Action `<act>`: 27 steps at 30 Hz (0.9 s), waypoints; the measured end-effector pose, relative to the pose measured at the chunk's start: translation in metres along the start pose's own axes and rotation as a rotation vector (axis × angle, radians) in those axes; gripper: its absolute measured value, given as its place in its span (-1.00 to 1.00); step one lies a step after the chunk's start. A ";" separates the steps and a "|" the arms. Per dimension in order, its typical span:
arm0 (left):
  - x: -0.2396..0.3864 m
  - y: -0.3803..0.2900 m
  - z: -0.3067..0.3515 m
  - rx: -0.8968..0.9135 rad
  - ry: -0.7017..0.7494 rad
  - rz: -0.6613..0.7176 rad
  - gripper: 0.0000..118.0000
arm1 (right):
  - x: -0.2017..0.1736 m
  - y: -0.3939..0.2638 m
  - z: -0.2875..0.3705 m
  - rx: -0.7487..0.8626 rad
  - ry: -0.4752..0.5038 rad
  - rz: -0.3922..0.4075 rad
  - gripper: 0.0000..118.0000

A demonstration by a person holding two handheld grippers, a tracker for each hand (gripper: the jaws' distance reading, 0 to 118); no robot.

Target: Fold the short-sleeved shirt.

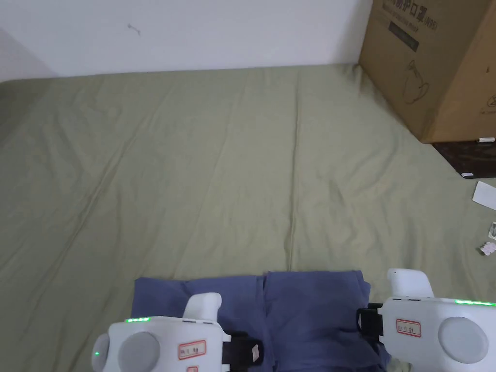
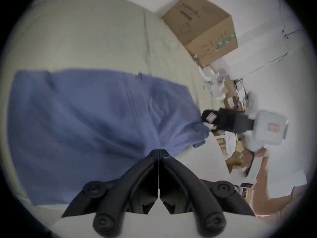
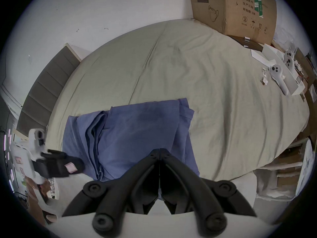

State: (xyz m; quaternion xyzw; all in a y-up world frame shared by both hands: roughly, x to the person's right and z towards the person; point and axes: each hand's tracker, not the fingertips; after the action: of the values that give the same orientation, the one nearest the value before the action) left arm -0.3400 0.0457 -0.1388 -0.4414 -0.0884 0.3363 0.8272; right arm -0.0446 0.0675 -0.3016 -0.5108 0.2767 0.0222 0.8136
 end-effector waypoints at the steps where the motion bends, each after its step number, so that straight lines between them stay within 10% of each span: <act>1: -0.002 0.004 0.013 0.035 -0.007 0.006 -1.00 | -0.001 0.001 0.001 0.003 0.000 0.002 -1.00; 11: -0.110 0.002 0.111 0.205 0.099 0.199 -0.97 | -0.034 0.005 -0.007 -0.011 0.024 0.073 -1.00; 13: -0.131 -0.005 0.119 0.202 0.112 0.254 -0.51 | -0.044 0.004 -0.010 -0.022 0.023 0.103 -1.00; 16: -0.151 -0.013 0.118 0.216 0.112 0.330 0.72 | -0.055 0.004 -0.014 -0.033 0.025 0.129 -1.00; 22: -0.164 -0.020 0.088 0.241 -0.099 0.431 0.90 | -0.069 0.004 -0.025 -0.060 0.025 0.150 -1.00; 25: -0.172 -0.012 0.075 0.257 -0.189 0.477 0.80 | -0.074 0.007 -0.029 -0.073 0.016 0.168 -1.00; 26: -0.173 -0.011 0.072 0.252 -0.218 0.498 0.29 | -0.076 0.008 -0.030 -0.075 0.013 0.171 -1.00; 27: -0.173 -0.008 0.069 0.243 -0.225 0.500 -0.90 | -0.077 0.010 -0.031 -0.078 0.009 0.174 -1.00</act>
State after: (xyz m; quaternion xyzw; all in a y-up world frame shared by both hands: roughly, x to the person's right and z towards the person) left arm -0.4978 -0.0214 -0.0654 -0.3071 -0.0273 0.5846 0.7505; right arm -0.1267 0.0646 -0.2830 -0.5162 0.3224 0.1012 0.7870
